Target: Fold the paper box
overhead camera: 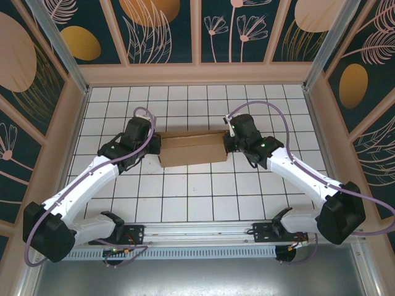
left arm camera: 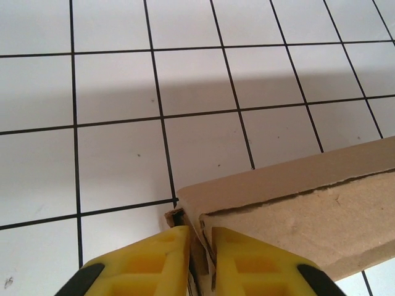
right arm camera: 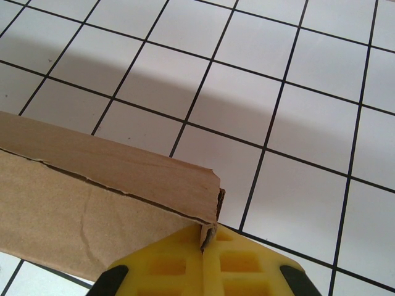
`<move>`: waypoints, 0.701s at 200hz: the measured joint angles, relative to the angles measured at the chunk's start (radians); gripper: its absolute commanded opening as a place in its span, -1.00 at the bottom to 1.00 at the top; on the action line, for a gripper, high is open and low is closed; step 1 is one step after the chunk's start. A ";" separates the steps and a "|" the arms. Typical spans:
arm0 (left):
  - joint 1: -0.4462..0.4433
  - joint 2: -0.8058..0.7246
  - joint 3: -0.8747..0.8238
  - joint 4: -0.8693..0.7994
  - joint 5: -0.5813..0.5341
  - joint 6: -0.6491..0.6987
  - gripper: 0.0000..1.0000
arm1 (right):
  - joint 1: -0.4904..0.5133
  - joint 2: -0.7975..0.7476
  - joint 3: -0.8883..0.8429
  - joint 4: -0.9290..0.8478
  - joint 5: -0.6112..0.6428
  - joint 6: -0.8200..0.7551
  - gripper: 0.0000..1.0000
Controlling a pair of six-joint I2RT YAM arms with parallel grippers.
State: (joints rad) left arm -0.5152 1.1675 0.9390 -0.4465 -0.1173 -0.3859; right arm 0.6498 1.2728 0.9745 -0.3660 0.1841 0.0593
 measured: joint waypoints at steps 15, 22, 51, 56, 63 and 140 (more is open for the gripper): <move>0.000 -0.009 0.000 -0.001 -0.006 0.004 -0.67 | 0.000 0.000 0.000 0.000 0.000 0.000 -1.00; 0.000 -0.011 0.000 -0.001 -0.011 0.007 -0.67 | 0.000 0.000 0.000 0.000 0.000 0.000 -1.00; 0.004 -0.014 0.000 -0.003 -0.023 0.019 -0.67 | 0.000 0.001 0.000 0.000 0.000 0.000 -1.00; 0.006 -0.014 0.000 -0.003 -0.024 0.020 -0.67 | 0.000 0.001 0.000 0.000 0.000 0.000 -1.00; 0.007 -0.014 0.000 -0.003 -0.026 0.023 -0.67 | 0.000 0.002 0.000 0.000 0.001 0.000 -1.00; 0.018 -0.030 -0.045 0.035 0.026 0.002 -0.67 | 0.001 0.005 0.000 0.001 0.000 0.000 -1.00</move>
State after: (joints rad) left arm -0.4969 1.1374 0.8940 -0.4118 -0.0910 -0.3836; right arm 0.6510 1.2774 0.9745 -0.3653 0.1844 0.0589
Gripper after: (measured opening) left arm 0.165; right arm 0.050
